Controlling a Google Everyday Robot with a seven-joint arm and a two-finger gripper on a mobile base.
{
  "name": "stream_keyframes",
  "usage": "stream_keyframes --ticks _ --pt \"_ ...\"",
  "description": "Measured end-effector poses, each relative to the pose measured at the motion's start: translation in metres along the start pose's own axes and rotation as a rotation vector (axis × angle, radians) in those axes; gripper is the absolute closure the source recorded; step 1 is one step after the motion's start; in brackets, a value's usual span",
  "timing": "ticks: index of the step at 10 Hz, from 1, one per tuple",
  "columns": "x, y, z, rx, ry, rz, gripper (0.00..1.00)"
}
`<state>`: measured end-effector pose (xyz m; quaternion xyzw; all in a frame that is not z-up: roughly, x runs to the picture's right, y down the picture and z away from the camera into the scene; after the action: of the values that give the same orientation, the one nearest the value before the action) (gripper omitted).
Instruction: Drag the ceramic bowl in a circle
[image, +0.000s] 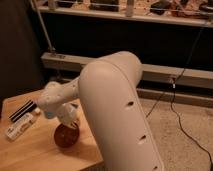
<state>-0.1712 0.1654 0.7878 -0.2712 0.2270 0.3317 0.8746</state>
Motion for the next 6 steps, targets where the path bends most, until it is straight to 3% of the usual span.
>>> stream_keyframes --ticks 2,6 --pt "-0.034 0.005 -0.01 -0.006 -0.024 0.02 1.0" --pt "-0.082 0.084 0.001 -0.01 -0.001 -0.085 1.0"
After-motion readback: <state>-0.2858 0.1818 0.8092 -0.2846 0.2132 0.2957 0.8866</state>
